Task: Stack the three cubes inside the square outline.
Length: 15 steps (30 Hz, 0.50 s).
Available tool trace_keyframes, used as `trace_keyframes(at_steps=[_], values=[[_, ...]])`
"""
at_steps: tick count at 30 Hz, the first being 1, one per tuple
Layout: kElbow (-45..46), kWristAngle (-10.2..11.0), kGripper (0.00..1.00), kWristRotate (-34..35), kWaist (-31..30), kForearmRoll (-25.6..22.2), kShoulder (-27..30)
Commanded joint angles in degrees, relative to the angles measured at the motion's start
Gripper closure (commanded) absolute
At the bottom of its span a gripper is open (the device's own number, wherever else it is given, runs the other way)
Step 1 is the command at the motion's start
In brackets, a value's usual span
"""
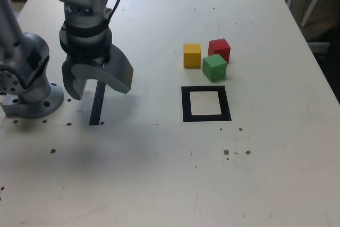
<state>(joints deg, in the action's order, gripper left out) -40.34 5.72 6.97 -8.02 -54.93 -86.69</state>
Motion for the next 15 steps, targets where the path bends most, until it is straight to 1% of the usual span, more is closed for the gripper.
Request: trace_keyframes(at_steps=[1, 15], values=[[0.02, -0.06, 0.0, 0.25, -0.11, -0.15, -0.26], [0.03, -0.02, 0.0, 1.03, -0.12, -0.31, 0.44]])
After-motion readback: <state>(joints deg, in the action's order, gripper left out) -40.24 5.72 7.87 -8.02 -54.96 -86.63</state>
